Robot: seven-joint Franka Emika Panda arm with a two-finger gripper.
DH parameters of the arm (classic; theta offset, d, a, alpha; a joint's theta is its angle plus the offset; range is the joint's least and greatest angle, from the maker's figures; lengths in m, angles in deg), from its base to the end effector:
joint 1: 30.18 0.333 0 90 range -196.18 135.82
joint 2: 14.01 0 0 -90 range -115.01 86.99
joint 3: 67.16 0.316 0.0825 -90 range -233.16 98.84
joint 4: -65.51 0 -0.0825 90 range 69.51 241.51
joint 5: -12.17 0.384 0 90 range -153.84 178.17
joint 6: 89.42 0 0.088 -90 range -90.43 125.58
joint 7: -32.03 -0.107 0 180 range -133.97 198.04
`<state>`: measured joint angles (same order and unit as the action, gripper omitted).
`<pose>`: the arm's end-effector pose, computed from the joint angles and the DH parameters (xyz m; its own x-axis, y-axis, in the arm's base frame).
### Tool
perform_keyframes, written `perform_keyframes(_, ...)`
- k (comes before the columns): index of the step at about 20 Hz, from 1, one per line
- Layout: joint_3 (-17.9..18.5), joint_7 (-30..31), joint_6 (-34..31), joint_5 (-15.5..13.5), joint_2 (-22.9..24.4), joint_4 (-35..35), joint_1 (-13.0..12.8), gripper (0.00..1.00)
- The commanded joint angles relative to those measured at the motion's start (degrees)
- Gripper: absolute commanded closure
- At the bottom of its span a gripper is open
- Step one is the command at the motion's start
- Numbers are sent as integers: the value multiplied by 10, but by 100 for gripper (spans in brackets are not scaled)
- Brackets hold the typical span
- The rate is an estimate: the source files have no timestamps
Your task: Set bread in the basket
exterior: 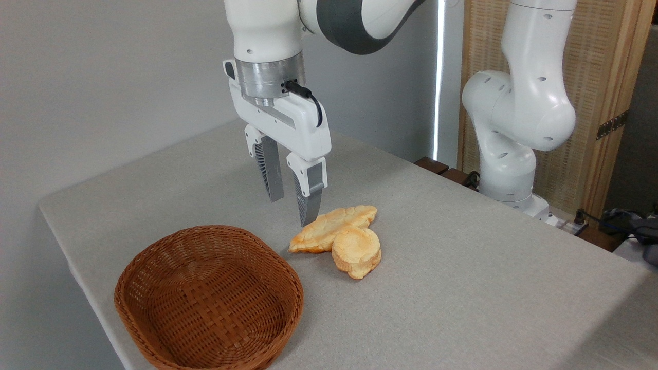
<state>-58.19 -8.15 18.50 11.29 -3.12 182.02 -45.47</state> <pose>0.5033 -0.0525 0.5304 0.6890 -0.7225 0.0573 -0.7240 -0.6897 0.0095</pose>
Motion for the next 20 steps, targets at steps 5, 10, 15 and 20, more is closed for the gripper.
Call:
perform_keyframes(5, 5, -1, -4, 1, 5, -3, -1, 0)
perform_keyframes(10, 6, -1, -4, 1, 7, -3, 0, 0)
perform_keyframes(15, 7, 1, -4, 2, 8, -3, 2, 0)
perform_keyframes(20, 8, 2, -7, 2, 8, -11, 3, 0)
